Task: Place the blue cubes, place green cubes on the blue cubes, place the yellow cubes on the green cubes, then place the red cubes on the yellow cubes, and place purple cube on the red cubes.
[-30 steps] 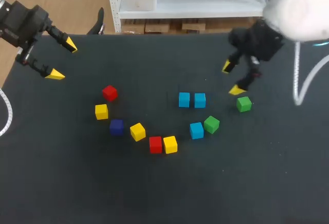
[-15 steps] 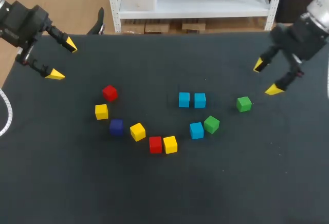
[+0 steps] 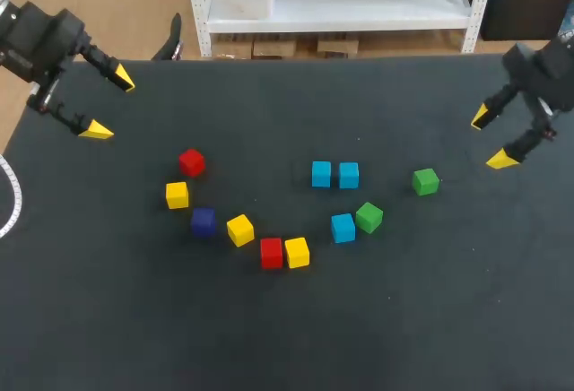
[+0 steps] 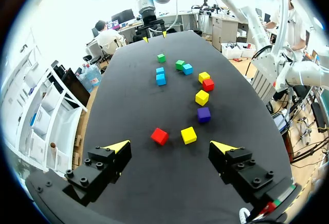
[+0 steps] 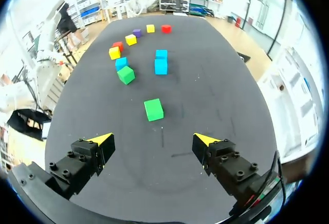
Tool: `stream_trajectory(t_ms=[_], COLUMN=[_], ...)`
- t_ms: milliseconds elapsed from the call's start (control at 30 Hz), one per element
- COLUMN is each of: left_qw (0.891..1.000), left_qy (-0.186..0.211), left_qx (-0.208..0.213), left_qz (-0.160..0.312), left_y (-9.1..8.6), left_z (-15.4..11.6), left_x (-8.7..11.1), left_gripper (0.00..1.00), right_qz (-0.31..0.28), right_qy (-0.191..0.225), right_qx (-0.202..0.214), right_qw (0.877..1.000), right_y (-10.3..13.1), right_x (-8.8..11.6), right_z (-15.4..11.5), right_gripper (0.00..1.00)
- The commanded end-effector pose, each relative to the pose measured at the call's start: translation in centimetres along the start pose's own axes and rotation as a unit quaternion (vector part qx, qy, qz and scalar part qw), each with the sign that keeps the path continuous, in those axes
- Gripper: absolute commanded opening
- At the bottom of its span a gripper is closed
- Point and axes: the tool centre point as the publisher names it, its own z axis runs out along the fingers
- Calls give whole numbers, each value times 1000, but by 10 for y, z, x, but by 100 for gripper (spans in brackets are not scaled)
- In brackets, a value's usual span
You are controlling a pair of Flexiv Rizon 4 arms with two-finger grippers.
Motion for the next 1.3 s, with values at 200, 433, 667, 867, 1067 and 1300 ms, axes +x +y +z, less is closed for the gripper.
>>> stream_trajectory(t_ms=[200,433,667,867,1067,1300], left_qw=[1000,1000,977,934,911,898], left_qy=[0,4,67,95,100,120], left_qx=[-1,-1,75,139,171,197], left_qz=[1,13,187,314,362,374], left_y=[-1,-2,-17,-26,-30,-38], left_z=[0,-1,-3,7,24,53], left_x=[1,2,1,-17,-39,-63], left_gripper=[100,100,100,100,100,100], right_qz=[-1,-1,-1,-1,-1,-1], right_qy=[2,2,2,2,2,2], right_qx=[5,5,5,5,5,5], right_qw=[1000,1000,1000,1000,1000,1000], right_y=[5,5,5,5,5,5], right_x=[-2,-2,-2,-2,-2,-2], right_z=[1,1,1,1,1,1], right_gripper=[100,100,100,100,100,100])
